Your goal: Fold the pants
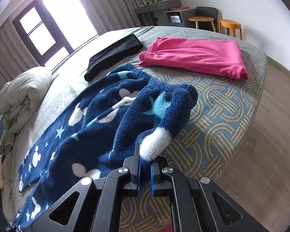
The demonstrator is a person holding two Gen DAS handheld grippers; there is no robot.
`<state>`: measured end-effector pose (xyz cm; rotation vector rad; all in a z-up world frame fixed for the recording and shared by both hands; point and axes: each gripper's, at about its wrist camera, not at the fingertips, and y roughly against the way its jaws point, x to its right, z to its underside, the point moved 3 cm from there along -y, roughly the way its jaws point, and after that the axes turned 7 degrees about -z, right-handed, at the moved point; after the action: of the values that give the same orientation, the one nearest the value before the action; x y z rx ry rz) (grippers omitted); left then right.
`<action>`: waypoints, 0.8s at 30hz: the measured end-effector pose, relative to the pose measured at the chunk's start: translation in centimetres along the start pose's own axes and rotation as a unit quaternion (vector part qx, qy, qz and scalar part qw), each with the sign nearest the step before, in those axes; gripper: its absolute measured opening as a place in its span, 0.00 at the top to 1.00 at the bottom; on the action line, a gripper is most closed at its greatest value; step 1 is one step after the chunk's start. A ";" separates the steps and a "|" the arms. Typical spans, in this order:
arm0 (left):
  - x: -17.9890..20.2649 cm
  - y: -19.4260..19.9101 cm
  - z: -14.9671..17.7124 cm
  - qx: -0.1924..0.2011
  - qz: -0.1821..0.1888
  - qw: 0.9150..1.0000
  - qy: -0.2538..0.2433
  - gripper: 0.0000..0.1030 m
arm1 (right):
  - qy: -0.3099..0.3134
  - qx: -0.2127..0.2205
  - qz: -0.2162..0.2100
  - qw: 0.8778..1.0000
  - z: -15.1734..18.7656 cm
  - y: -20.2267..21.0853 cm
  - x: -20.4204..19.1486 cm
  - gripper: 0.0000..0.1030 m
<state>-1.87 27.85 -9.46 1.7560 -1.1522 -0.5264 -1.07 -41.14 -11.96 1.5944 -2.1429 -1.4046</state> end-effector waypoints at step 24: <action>5.7 3.5 -9.1 0.054 -0.014 0.998 -0.035 0.93 | 0.048 0.095 -0.095 0.990 -7.8 2.7 -8.0 0.95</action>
<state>5.90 26.75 -1.41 1.8620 -1.2270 -0.5556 5.02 -39.28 -2.42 1.9370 -2.1745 -1.1723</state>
